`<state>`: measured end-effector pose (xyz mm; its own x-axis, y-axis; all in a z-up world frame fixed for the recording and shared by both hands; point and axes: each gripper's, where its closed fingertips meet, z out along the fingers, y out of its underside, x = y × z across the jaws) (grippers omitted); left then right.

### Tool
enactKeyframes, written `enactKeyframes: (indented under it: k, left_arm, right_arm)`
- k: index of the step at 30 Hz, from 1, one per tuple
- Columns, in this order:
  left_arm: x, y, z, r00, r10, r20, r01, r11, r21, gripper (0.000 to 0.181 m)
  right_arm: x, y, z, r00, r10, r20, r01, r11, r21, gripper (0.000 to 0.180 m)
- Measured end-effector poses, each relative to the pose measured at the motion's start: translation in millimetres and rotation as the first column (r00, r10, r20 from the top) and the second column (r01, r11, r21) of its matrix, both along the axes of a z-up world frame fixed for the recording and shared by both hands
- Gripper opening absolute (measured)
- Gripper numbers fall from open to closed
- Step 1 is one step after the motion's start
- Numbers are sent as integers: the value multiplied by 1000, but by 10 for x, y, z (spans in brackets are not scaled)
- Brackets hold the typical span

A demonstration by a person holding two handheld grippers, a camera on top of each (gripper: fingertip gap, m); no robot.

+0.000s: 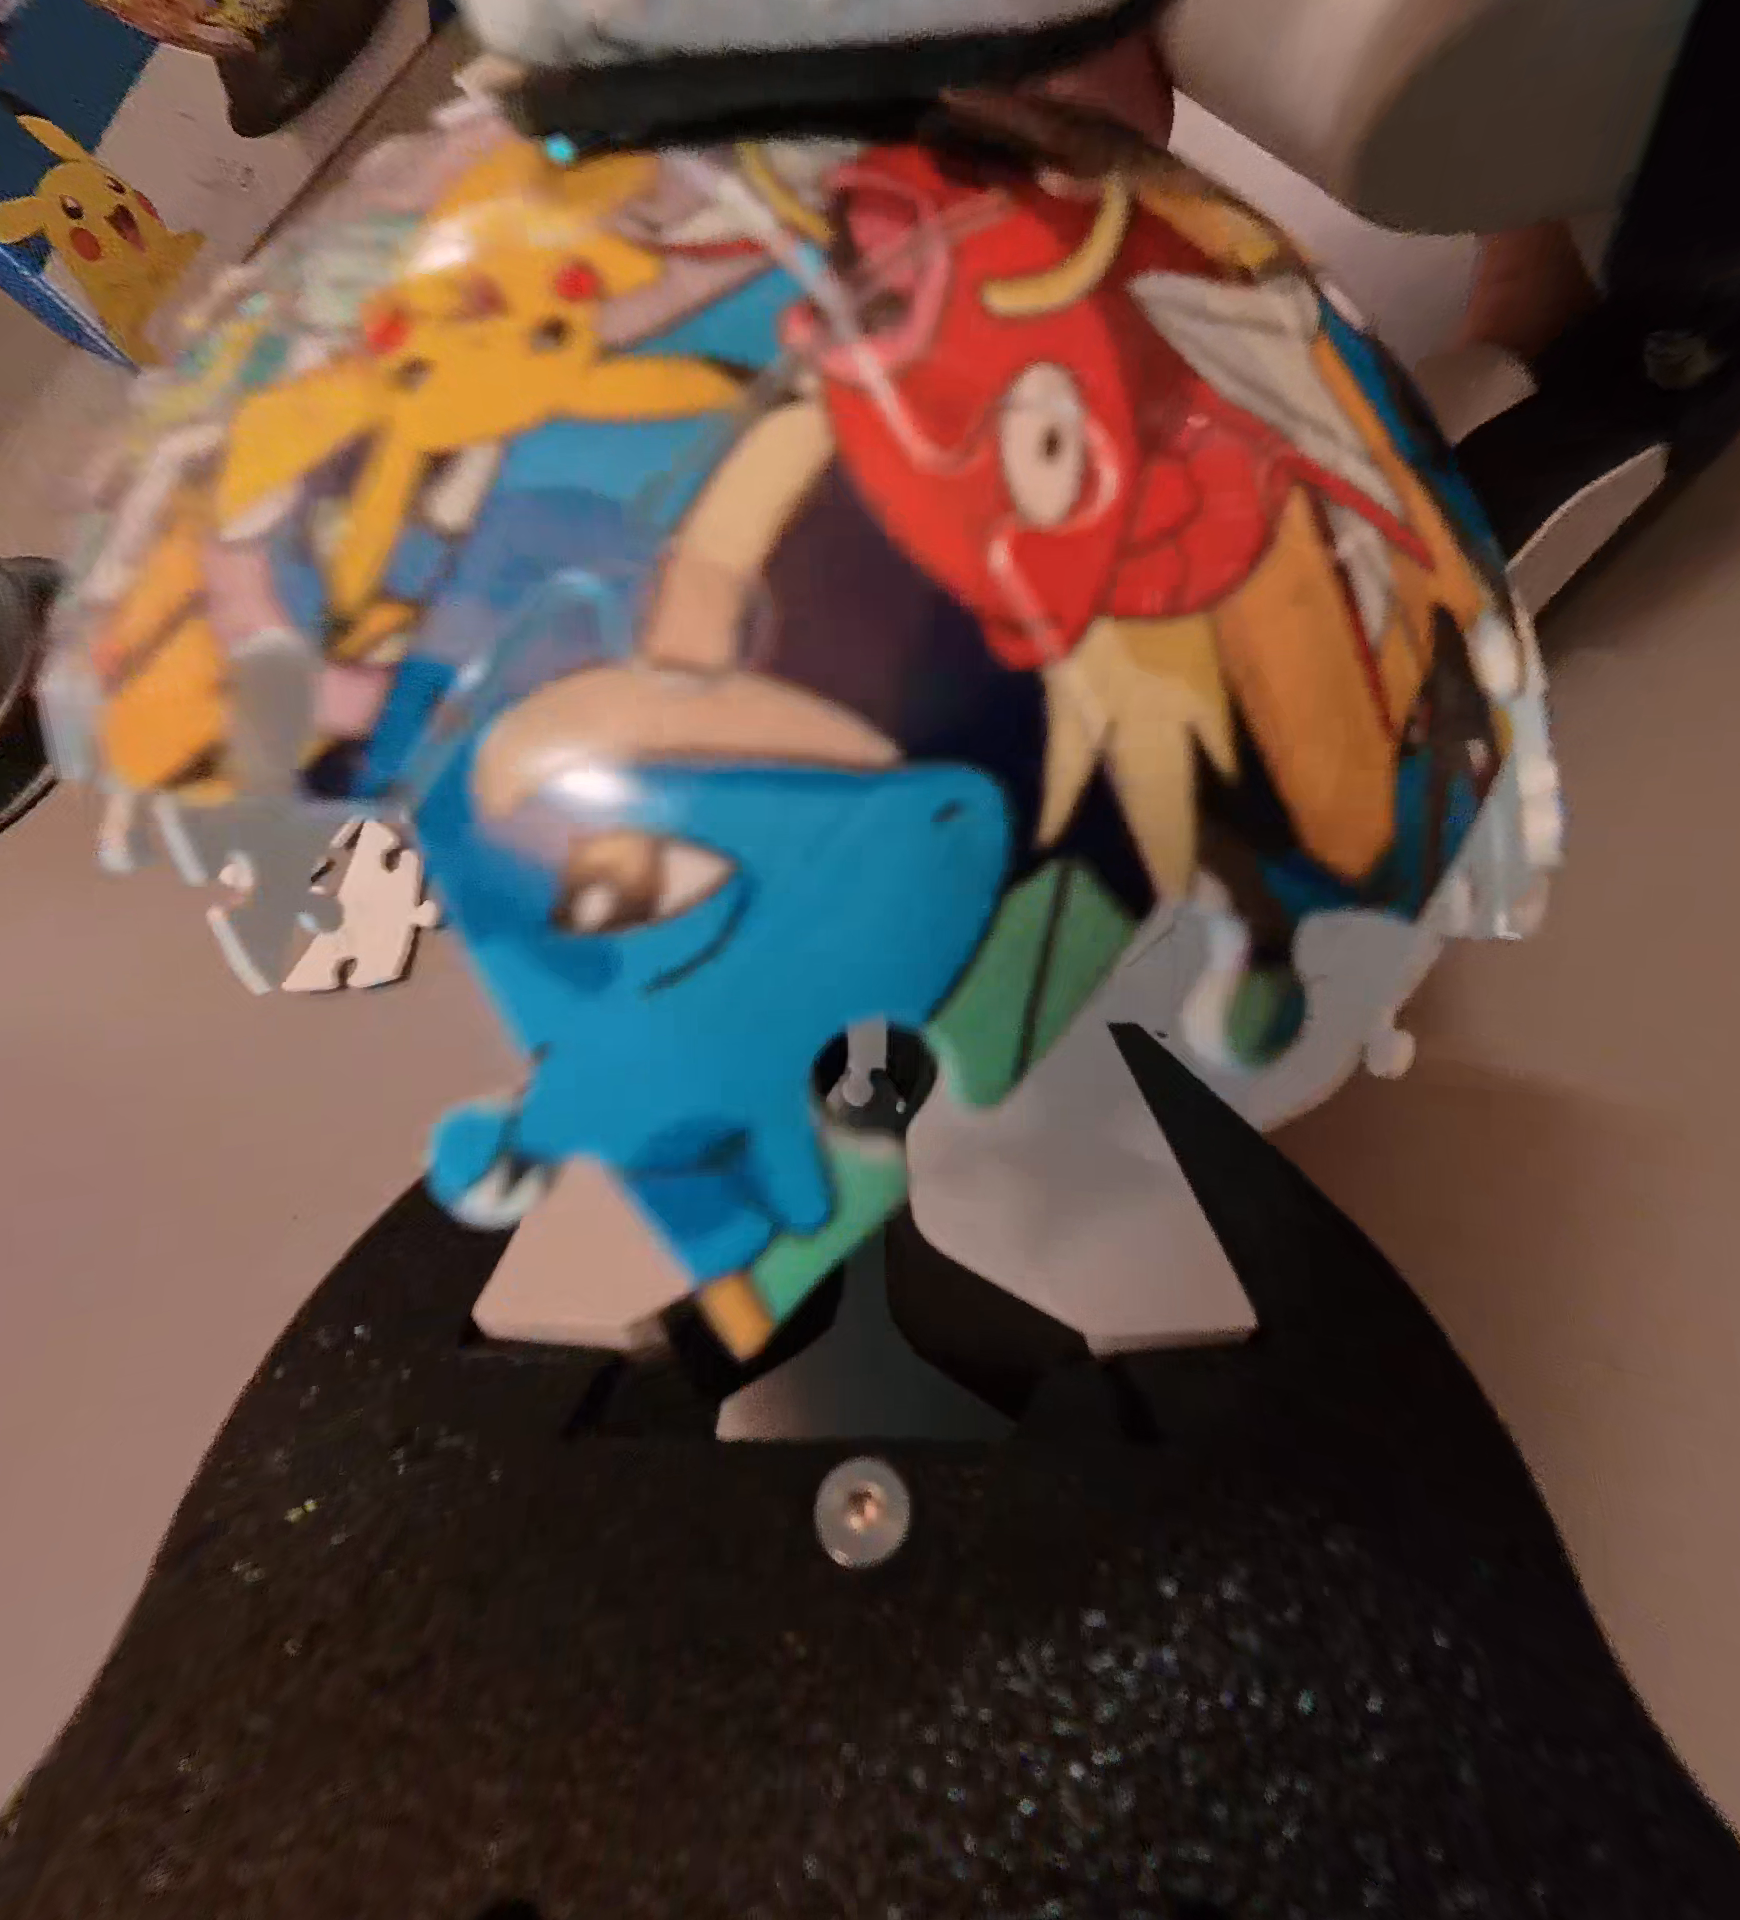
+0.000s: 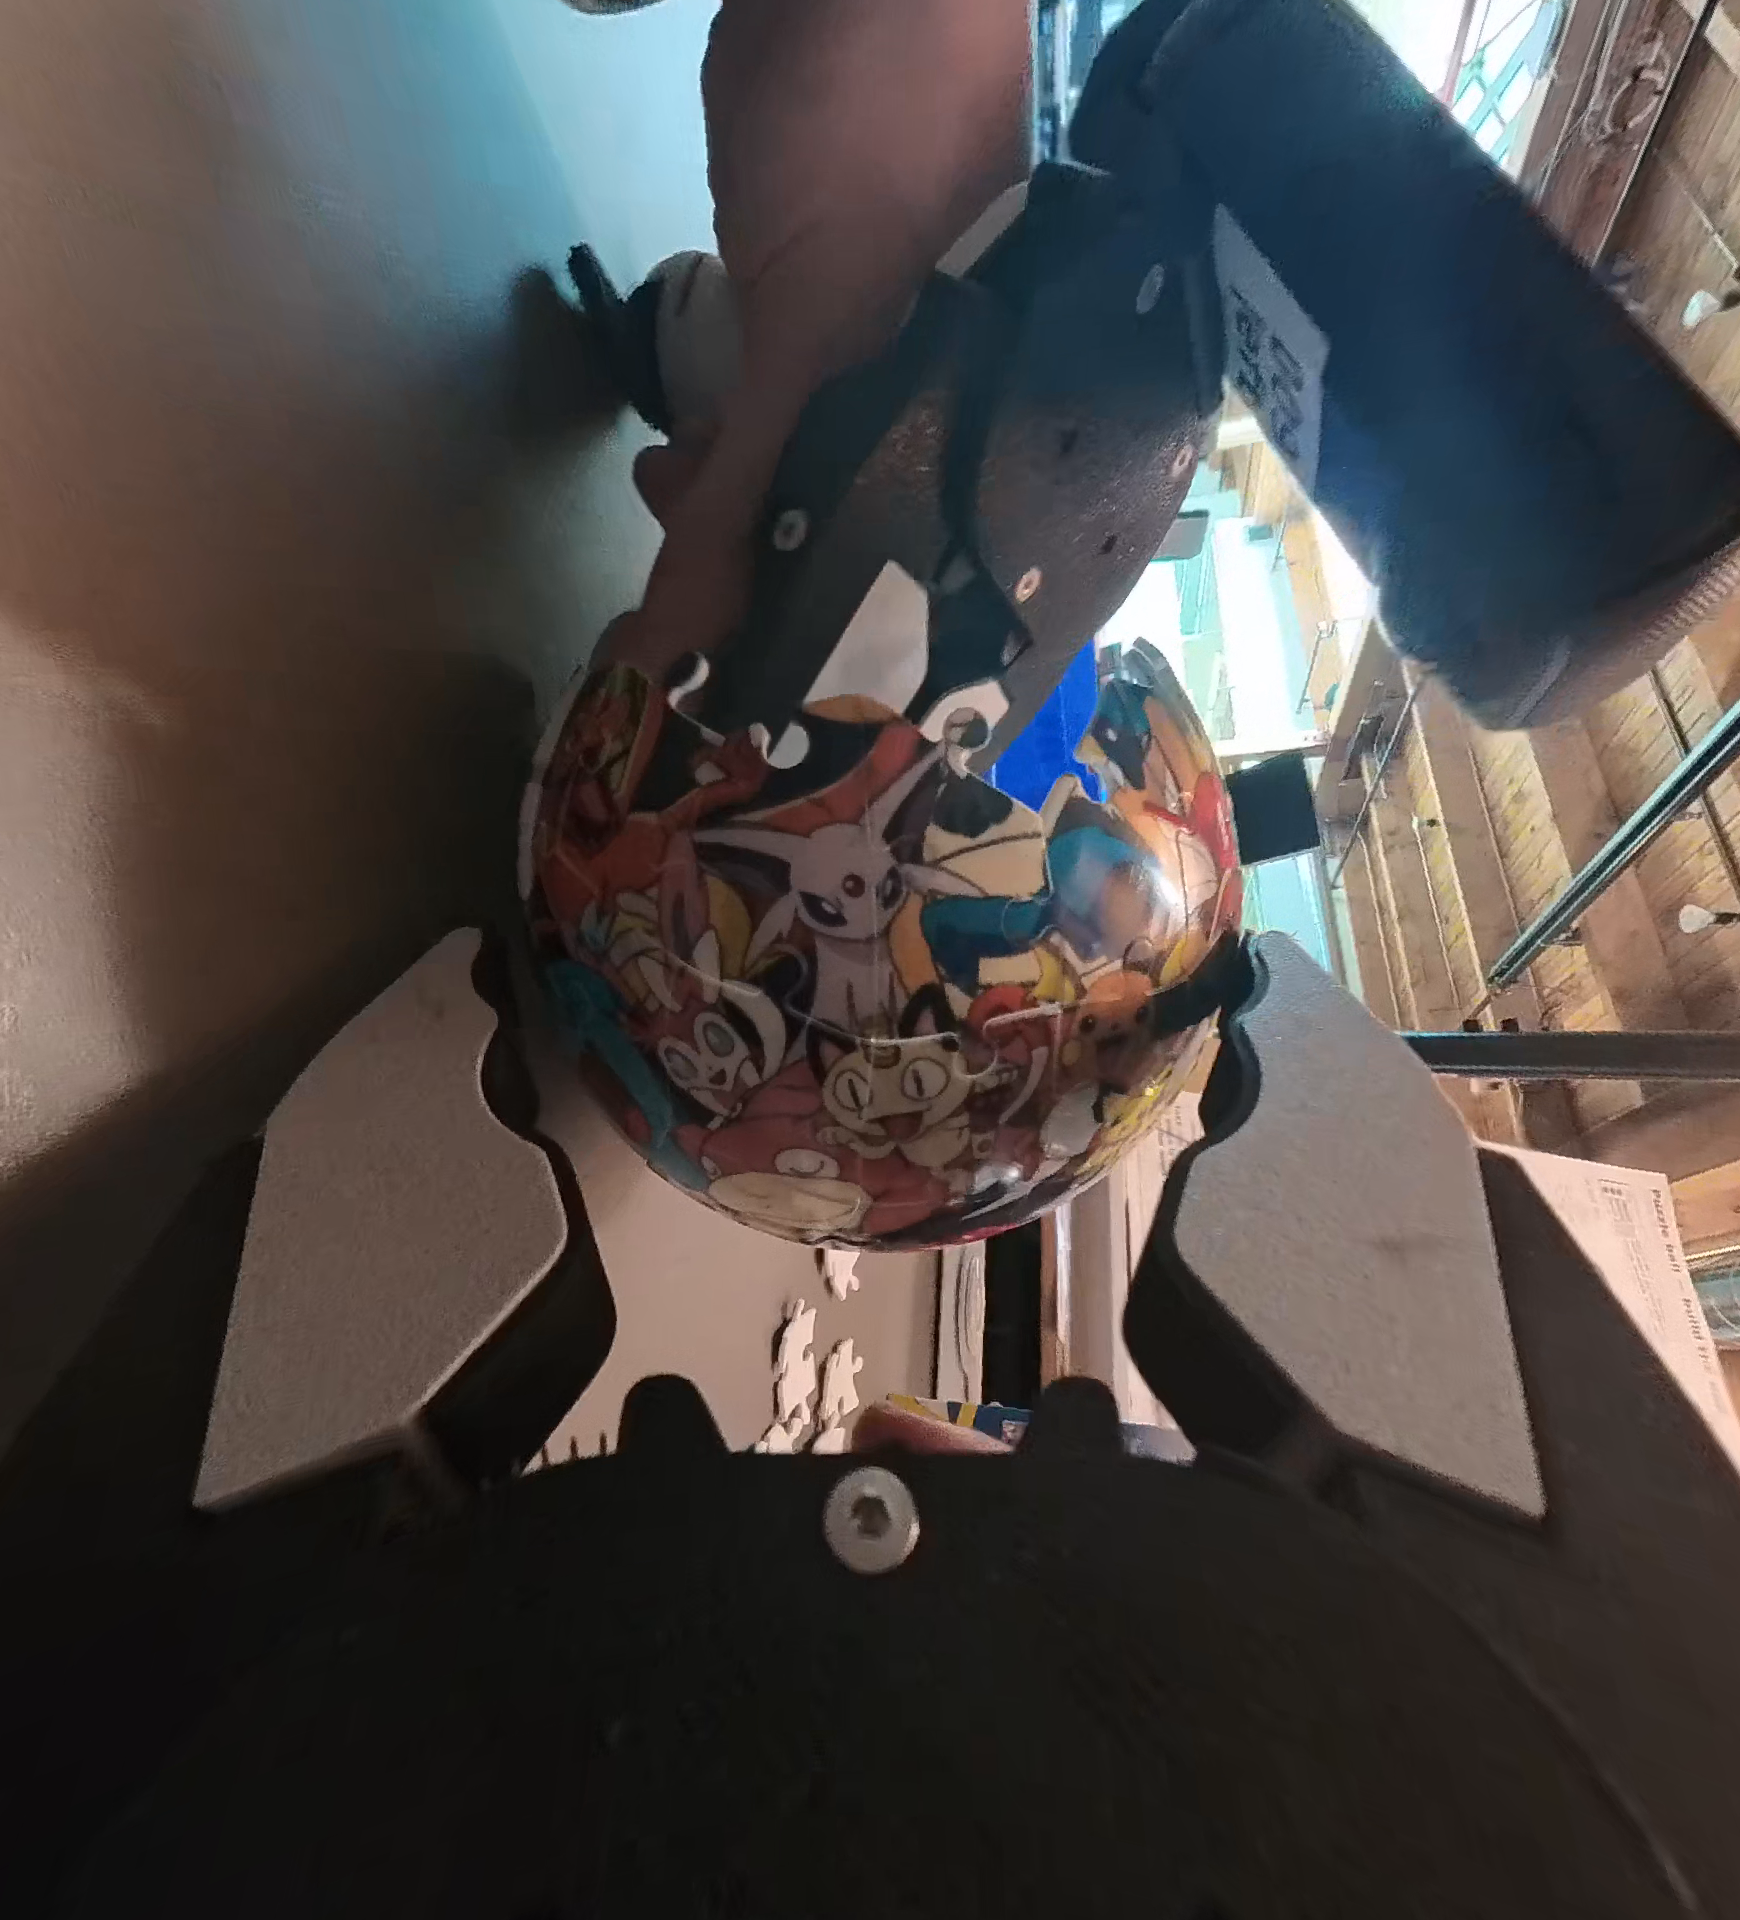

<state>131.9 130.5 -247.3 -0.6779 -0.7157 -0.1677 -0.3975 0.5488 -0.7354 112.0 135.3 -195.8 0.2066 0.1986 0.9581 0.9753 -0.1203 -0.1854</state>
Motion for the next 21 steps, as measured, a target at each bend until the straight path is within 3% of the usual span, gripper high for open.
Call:
enactKeyframes:
  k: [1, 6, 9, 11, 16, 21]
  left_arm:
    - [-13, 9, 28, 1000, 5, 4, -4, 1000, -21, 4]
    - [-254, 144, 189, 1000, 12, -18, -14, 988, -151, 29]
    - [-197, 414, 233, 985, 166, -48, -172, 963, -207, 76]
    - [-84, 563, 171, 955, 267, -128, -289, 932, -218, 93]
    - [183, 584, 2, 899, 335, -282, -394, 899, -190, 97]
    - [236, 448, -94, 889, 313, -333, -364, 926, -103, 98]
  right_arm:
    - [-5, 1, -1, 1000, 1, 8, -1, 1000, 2, 126]
    - [-15, 2, -3, 1000, 1, 23, -1, 1000, 5, 125]
    - [-33, 5, -5, 1000, 7, 22, -7, 1000, 6, 125]
    - [-46, 9, -6, 1000, 12, 20, -12, 1000, 7, 125]
    - [-56, 16, -10, 1000, 14, 22, -14, 1000, 11, 125]
    - [-61, 20, -13, 1000, 12, 20, -13, 1000, 16, 125]
